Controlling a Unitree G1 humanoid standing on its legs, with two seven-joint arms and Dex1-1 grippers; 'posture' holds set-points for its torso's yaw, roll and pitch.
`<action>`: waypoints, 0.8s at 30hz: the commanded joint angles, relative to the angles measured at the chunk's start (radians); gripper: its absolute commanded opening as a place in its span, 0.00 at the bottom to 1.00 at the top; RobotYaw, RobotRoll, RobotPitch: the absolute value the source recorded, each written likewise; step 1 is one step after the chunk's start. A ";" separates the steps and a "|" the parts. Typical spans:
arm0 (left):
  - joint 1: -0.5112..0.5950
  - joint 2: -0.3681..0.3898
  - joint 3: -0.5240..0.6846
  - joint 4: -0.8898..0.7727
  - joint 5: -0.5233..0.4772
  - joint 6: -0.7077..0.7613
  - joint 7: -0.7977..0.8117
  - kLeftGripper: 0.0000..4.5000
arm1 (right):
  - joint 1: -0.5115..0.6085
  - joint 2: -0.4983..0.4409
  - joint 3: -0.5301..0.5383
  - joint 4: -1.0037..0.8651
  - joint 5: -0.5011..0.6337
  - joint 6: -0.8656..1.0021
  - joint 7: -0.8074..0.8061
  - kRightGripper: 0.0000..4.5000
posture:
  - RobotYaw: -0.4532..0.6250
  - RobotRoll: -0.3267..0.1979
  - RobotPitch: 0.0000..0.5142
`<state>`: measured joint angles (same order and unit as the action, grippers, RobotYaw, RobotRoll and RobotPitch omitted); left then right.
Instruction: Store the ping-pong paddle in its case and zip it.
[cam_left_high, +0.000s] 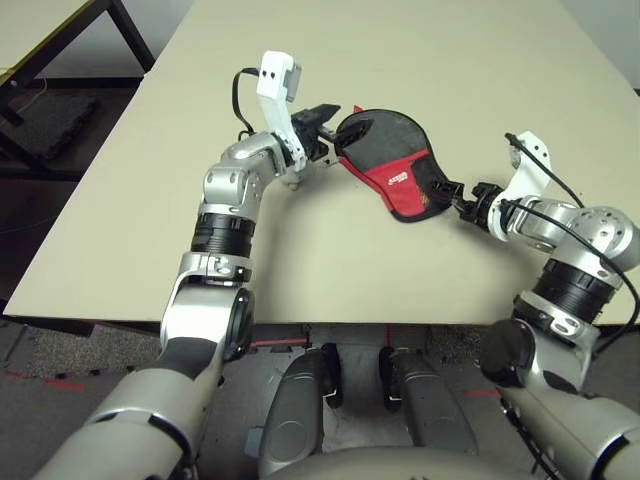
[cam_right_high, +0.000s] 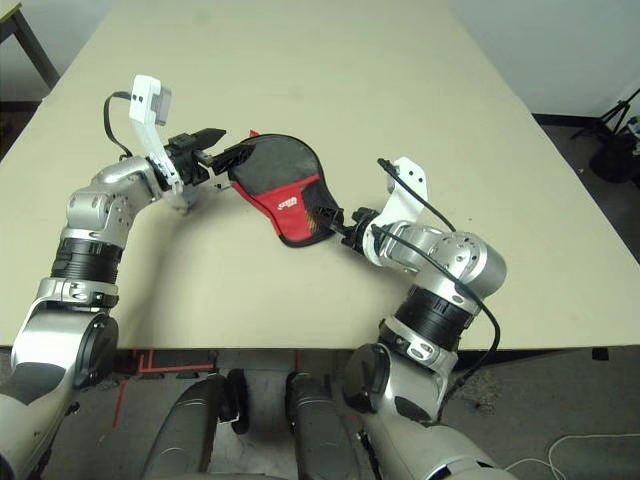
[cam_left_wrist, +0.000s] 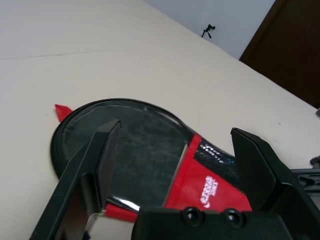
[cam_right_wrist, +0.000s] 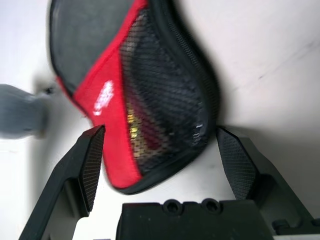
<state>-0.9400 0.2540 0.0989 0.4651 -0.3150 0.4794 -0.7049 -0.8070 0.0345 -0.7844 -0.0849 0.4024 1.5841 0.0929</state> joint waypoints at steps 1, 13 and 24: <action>0.001 -0.001 -0.002 0.004 -0.006 0.006 0.009 1.00 | -0.043 0.048 -0.085 0.064 0.021 -0.028 -0.017 1.00 | 0.37 0.62 0.39; 0.004 -0.012 -0.004 0.012 -0.010 -0.004 0.026 1.00 | -0.040 0.074 0.001 0.215 0.082 -0.206 -0.030 0.74 | 0.38 0.62 0.40; 0.020 0.002 0.002 -0.012 -0.017 0.003 0.039 1.00 | 0.111 0.078 0.138 -0.009 0.191 0.030 -0.102 0.00 | 0.38 0.62 0.41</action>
<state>-0.9363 0.2523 0.1002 0.4682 -0.3260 0.4761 -0.6684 -0.7617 0.0640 -0.6764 -0.0719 0.5544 1.5806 0.0254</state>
